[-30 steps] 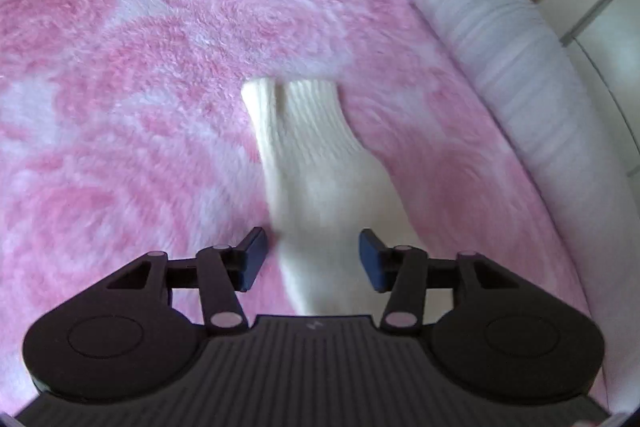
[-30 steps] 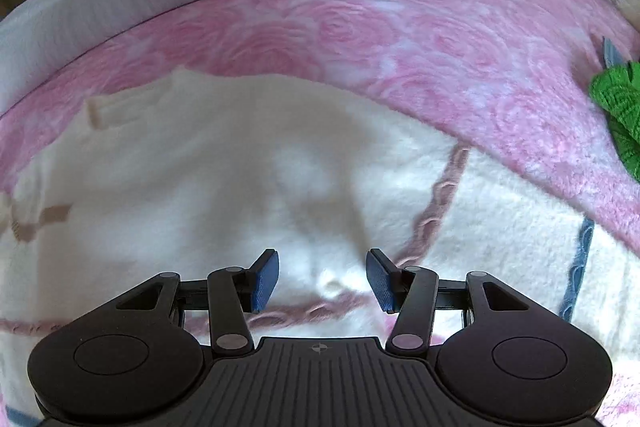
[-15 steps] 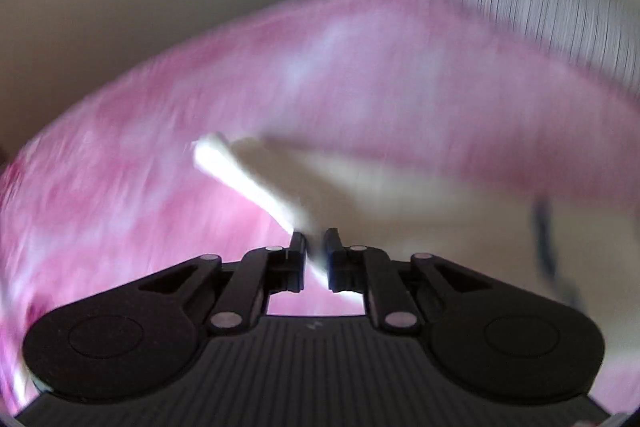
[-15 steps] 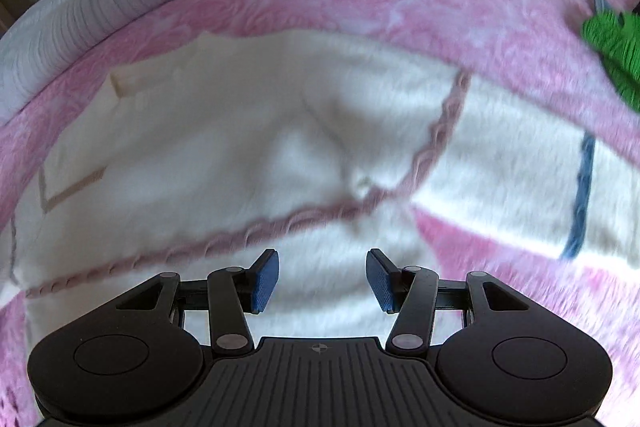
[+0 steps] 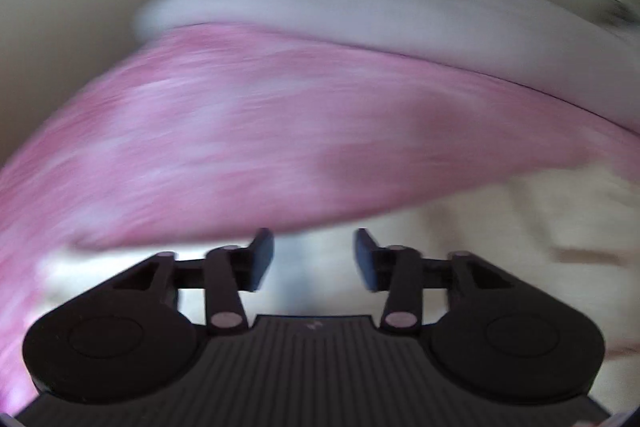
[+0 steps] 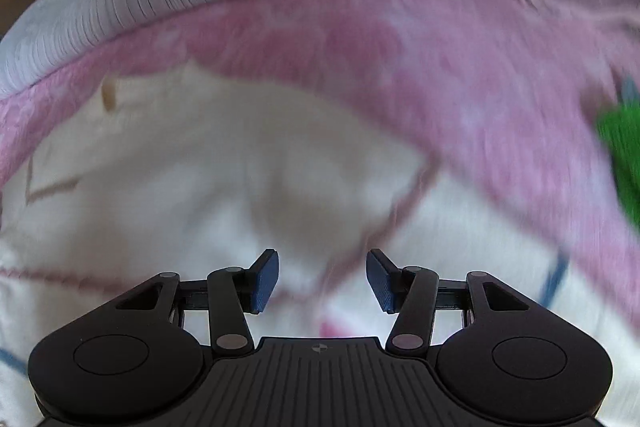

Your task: Fold clothes

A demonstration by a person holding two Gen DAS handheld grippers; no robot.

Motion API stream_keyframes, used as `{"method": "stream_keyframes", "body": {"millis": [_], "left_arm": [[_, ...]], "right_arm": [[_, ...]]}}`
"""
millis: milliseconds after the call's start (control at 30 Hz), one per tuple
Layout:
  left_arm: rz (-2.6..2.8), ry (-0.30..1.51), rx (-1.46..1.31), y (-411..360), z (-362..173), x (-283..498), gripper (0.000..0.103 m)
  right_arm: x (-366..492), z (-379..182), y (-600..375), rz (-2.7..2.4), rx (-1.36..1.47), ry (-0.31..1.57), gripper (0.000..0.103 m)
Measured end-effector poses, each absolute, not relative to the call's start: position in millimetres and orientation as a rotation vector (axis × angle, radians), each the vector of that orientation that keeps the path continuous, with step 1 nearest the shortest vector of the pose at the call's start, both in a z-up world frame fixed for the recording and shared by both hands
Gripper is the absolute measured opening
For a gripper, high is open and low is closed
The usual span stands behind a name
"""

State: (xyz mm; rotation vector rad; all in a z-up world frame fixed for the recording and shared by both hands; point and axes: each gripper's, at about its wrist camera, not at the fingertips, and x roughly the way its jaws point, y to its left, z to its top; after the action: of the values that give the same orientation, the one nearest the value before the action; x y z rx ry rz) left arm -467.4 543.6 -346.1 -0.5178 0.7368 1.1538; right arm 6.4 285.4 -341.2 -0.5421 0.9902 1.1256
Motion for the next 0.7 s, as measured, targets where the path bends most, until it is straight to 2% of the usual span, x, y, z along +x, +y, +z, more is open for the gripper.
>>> {"method": "stream_keyframes", "body": {"millis": [100,200,267,400,467,500,533,600,700], "left_arm": [[0.922,0.783,-0.413,570,-362,-395,0.046],[0.759,0.856,-0.266,591,-378,-335,0.047],[0.691,0.881,-0.208,597,-388,-309,0.056],[0.607,0.918,-0.183,604,-409,-275,0.054],[0.582,0.911,-0.198,602,-416,-270,0.021],[0.571,0.906,-0.207,601,-420,-268,0.019],[0.577,0.901,-0.175,595,-420,-267,0.015],[0.6,0.888,-0.084,581,-419,-266,0.011],[0.663,0.844,-0.044,584,-408,-262,0.01]], "right_arm": [[19,-343,331,1.233,-0.606,0.903,0.059],[23,-355,380,1.324,-0.689,0.829,0.061],[25,-364,404,1.369,-0.71,0.812,0.061],[29,-387,445,1.437,-0.715,0.825,0.062],[30,-401,457,1.445,-0.724,0.857,0.062],[30,-407,460,1.454,-0.727,0.877,0.059],[27,-411,458,1.462,-0.737,0.868,0.041],[20,-407,451,1.478,-0.785,0.796,0.015],[16,-392,451,1.471,-0.783,0.715,0.013]]}}
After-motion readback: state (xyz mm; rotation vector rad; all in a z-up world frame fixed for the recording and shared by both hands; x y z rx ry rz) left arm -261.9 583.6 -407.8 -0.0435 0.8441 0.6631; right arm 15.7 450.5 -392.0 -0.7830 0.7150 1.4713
